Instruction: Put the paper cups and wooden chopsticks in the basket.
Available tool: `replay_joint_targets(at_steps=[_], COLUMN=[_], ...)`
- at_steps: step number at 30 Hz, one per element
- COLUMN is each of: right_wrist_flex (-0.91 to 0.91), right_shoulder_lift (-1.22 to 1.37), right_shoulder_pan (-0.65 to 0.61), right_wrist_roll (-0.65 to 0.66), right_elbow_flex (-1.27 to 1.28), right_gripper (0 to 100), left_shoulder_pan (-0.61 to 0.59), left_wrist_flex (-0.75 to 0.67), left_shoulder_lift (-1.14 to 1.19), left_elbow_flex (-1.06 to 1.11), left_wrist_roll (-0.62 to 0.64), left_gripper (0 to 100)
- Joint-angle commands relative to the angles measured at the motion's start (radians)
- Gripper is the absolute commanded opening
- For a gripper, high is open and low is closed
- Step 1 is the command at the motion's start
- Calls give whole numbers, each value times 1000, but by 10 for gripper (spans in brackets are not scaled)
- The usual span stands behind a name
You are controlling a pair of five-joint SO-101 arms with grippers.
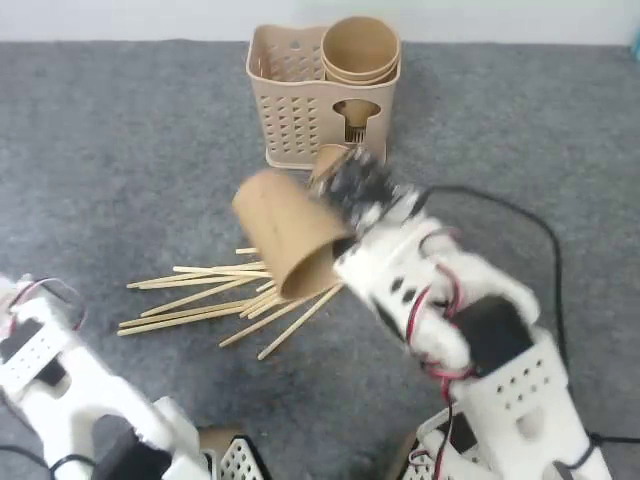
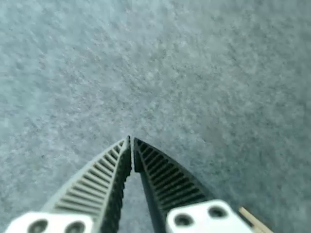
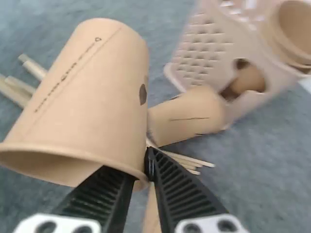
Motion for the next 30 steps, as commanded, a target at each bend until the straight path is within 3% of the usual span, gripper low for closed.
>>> replay_joint_targets(at_steps=[1,10,16,30], right_wrist_flex=[90,328,381,332], right_shoulder_lift=[179,725,1036,1230], right_shoulder_pan=[79,219,311,394], right_wrist_roll=[-41,-94,-167,-212], right_elbow_flex=[-322,-1157,-1616,-1709], right_gripper=[6,6,6,6], left_shoulder_pan=[38,57,61,61], left_wrist_flex=[-23,-29,-29,-29], left_shoulder_lift=[-14,-12,-12,-12], left_elbow_flex=[-2,27,27,27], left_wrist_roll=[8,3,3,3], left_gripper=[12,12,12,12])
